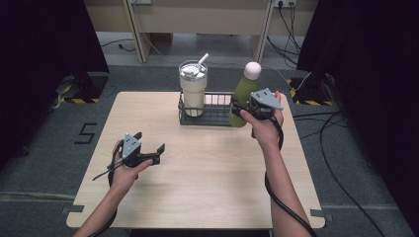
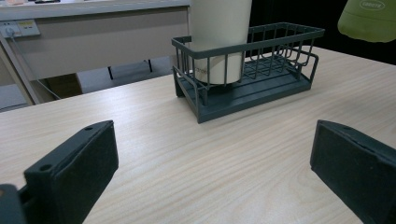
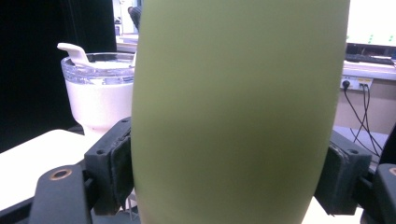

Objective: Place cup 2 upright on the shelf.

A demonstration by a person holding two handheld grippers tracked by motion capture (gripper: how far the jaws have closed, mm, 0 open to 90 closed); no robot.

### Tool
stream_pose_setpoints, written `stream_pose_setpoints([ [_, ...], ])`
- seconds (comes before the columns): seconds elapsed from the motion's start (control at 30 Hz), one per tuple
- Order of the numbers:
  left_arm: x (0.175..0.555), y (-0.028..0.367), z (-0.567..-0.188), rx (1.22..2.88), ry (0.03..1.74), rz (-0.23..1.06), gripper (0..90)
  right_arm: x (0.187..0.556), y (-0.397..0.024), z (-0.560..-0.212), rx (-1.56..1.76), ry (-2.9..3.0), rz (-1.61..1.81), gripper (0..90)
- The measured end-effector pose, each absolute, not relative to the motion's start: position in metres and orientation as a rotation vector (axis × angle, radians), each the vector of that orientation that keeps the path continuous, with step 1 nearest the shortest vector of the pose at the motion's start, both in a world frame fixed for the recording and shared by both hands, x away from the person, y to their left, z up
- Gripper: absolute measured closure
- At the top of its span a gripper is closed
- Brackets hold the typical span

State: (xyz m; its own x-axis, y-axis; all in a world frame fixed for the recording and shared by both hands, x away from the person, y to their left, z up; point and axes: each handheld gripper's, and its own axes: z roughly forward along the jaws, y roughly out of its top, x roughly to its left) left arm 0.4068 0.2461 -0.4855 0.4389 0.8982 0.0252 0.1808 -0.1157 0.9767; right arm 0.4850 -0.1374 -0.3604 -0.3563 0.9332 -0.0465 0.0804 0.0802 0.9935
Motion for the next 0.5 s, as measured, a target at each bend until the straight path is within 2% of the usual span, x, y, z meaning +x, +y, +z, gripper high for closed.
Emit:
stream_pose_setpoints([
  [0.5, 0.407, 0.247, -0.486, 1.590, 0.973, 0.814, 0.2, 0.494, -0.132, -0.348, 1.027, 1.558, 1.378, 21.5],
])
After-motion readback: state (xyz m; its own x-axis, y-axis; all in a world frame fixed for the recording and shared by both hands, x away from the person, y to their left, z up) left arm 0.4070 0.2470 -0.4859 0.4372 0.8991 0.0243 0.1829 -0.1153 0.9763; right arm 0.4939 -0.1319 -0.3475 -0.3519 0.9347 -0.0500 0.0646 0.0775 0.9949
